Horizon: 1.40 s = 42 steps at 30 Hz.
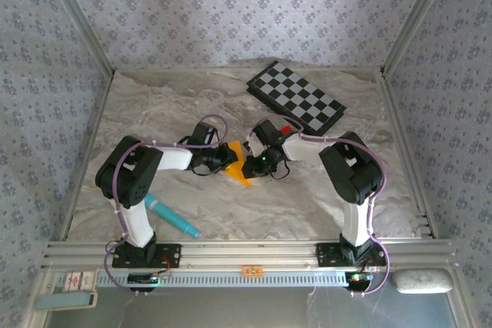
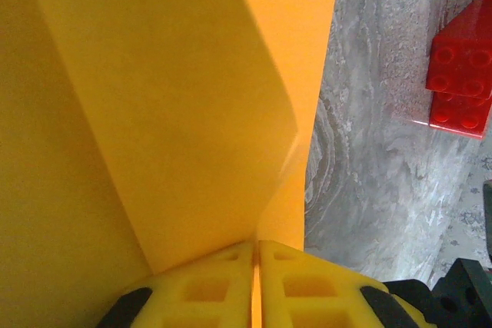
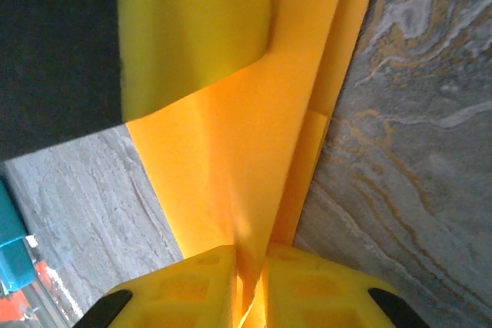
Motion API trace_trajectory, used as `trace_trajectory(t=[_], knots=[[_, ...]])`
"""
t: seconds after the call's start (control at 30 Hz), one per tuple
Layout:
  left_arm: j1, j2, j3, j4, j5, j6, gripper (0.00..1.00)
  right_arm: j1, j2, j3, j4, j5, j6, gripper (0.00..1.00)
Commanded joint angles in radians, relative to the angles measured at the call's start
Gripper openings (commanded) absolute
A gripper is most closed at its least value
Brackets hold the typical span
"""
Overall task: Fold a paper plane with a square sheet of paper (pick it up from the middle)
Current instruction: Fourth fold the wing at the center of the table.
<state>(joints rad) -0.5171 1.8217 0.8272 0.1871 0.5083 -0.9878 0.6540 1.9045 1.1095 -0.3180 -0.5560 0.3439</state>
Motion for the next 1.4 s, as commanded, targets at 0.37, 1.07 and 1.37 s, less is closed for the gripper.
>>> trace_trajectory(t=[0.37, 1.07, 1.37], knots=[[0.007, 0.036, -0.002, -0.071, -0.027, 0.012, 0.10, -0.009, -0.056, -0.022, -0.085, -0.047, 0.070, 0.21], [0.007, 0.036, -0.002, -0.079, -0.028, 0.011, 0.11, 0.001, 0.003, -0.031, -0.103, 0.001, 0.089, 0.12], [0.007, 0.035, -0.005, -0.081, -0.031, 0.011, 0.11, 0.000, -0.013, -0.045, -0.082, -0.037, 0.087, 0.12]])
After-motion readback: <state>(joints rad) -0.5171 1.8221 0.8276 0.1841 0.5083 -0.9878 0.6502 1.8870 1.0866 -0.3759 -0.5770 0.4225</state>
